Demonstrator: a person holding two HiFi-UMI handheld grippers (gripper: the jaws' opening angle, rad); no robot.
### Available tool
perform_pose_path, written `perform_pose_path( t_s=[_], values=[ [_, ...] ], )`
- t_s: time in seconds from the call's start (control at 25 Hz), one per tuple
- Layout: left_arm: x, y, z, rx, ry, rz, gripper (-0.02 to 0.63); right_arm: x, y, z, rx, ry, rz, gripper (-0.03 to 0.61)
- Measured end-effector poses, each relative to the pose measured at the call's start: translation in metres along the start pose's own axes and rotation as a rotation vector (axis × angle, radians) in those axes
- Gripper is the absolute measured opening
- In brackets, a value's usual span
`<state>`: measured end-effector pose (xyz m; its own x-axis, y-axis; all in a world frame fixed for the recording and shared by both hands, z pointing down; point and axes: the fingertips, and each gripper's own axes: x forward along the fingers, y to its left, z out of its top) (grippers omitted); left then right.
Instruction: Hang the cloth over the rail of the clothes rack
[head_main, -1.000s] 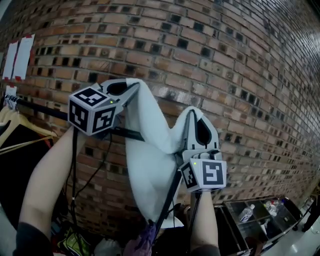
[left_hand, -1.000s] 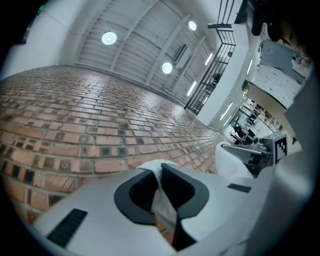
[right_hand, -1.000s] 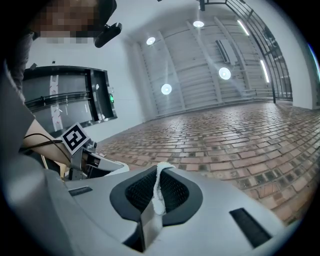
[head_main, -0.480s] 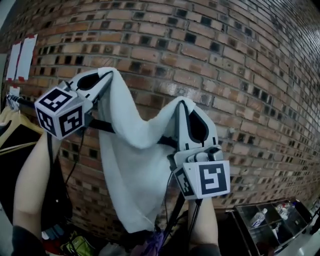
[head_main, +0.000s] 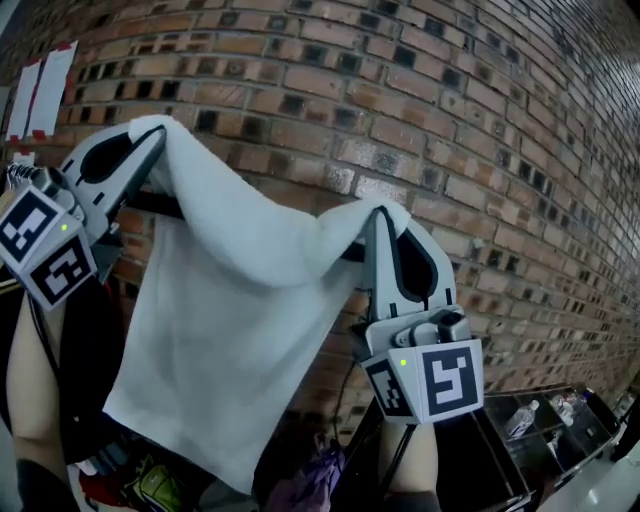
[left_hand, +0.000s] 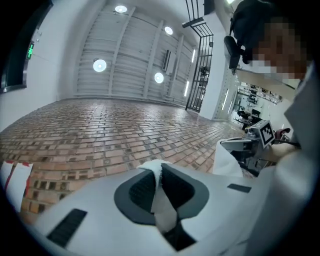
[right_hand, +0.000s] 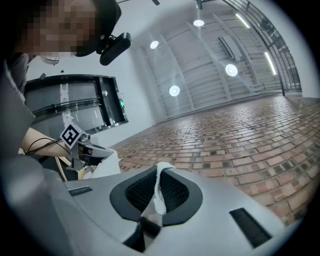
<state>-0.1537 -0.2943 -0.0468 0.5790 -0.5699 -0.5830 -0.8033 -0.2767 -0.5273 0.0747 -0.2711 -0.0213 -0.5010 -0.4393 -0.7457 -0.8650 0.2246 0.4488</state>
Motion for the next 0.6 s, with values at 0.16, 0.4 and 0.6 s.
perform_pose_path(
  t_s=[0.16,0.4,0.6],
  values=[
    [-0.034,0.011,-0.014,-0.098,-0.015,-0.022,0.038,-0.006,0.003,-0.005,0.083,0.030,-0.060,0.039],
    [-0.073,0.003,-0.048,-0.040,0.033,-0.043,0.037,-0.015,0.030,-0.017,0.011,0.078,-0.121,0.040],
    [-0.096,-0.006,-0.082,-0.002,0.099,-0.032,0.037,-0.031,0.040,-0.033,-0.062,0.149,-0.176,0.039]
  ],
)
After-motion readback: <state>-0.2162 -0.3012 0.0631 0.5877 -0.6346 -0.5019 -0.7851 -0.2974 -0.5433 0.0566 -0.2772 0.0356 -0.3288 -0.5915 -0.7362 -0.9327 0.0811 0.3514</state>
